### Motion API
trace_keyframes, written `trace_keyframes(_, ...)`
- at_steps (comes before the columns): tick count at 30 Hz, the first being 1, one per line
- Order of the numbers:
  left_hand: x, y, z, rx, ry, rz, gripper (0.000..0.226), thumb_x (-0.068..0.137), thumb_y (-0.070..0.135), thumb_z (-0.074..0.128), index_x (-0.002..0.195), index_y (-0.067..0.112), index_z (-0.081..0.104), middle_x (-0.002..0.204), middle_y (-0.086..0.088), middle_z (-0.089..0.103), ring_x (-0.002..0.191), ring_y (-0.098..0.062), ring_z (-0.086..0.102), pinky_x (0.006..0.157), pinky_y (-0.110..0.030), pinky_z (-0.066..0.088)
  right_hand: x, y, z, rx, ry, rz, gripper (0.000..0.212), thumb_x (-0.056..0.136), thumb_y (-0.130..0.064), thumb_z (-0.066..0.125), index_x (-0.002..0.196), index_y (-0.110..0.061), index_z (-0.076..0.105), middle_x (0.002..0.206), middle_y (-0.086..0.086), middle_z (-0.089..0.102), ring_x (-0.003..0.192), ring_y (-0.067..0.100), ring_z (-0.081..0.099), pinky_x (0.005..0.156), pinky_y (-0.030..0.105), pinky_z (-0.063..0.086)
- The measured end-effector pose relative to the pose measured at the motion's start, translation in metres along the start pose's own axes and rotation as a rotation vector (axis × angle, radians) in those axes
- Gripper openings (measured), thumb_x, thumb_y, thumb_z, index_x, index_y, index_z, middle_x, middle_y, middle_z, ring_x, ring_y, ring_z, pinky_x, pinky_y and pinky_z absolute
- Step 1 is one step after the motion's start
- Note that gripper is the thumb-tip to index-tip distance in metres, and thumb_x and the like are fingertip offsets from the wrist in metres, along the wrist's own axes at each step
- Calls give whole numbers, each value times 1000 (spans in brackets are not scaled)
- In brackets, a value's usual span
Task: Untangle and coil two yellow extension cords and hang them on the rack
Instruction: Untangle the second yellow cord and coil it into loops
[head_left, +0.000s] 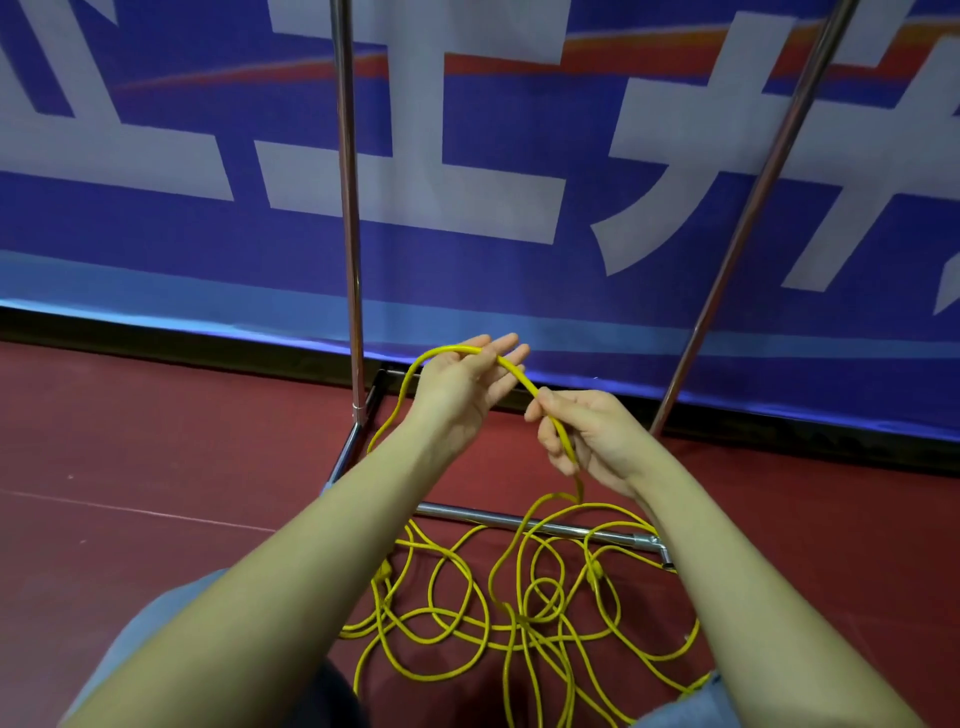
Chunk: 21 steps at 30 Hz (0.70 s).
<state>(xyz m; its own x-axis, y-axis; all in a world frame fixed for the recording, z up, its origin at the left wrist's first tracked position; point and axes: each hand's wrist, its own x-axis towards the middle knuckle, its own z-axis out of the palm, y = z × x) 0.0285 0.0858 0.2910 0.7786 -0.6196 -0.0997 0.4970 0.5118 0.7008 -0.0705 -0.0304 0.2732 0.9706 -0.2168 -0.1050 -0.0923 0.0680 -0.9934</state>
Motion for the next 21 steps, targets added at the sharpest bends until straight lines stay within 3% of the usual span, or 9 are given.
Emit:
trace_keyframes(5,14,31,-5,-101,92,151,45,97,-6,40,140,-6,26,124,-22,55,109,-32,58,76,-33,58,-4,3,-6,-89,-68,64,37,82,-37,54,73,-2,59,45,7,50,35,18,47,42,23,36)
trace_keyframes(9,20,41,-24,-194,215,191,45,98,-6,39,141,-8,25,131,-23,51,118,-33,55,88,-34,49,-4,15,-18,-154,-93,103,28,84,-29,55,75,-4,63,52,6,54,39,17,50,46,26,35)
trace_keyframes(11,21,38,-27,-218,266,201,35,100,-3,37,133,-9,34,134,-23,50,119,-33,55,87,-33,49,-2,18,-18,-168,-46,93,27,91,-22,53,74,-3,61,50,5,52,37,15,46,44,23,36)
trace_keyframes(14,18,29,-23,-147,230,120,22,102,7,36,118,-5,46,126,-18,56,117,-31,57,81,-34,52,1,15,-14,-183,40,46,33,97,-21,47,72,-4,59,45,3,49,31,12,40,39,19,32)
trace_keyframes(16,10,17,-14,-32,132,19,22,100,5,40,121,-1,44,112,-17,61,104,-30,62,79,-34,54,2,12,-9,-185,51,21,34,98,-21,45,73,-3,57,44,2,48,30,12,40,37,17,31)
trace_keyframes(18,3,3,-5,65,51,-36,13,98,0,41,111,0,45,99,-16,63,90,-26,65,79,-33,54,1,7,-3,-176,35,3,33,98,-20,44,73,-3,57,43,2,48,29,12,41,36,16,32)
trace_keyframes(21,0,-7,1,71,55,-5,13,99,-1,38,112,-2,44,97,-16,62,93,-28,64,78,-31,54,0,3,2,-154,20,-3,34,98,-22,45,73,-3,57,43,3,49,31,14,44,37,17,35)
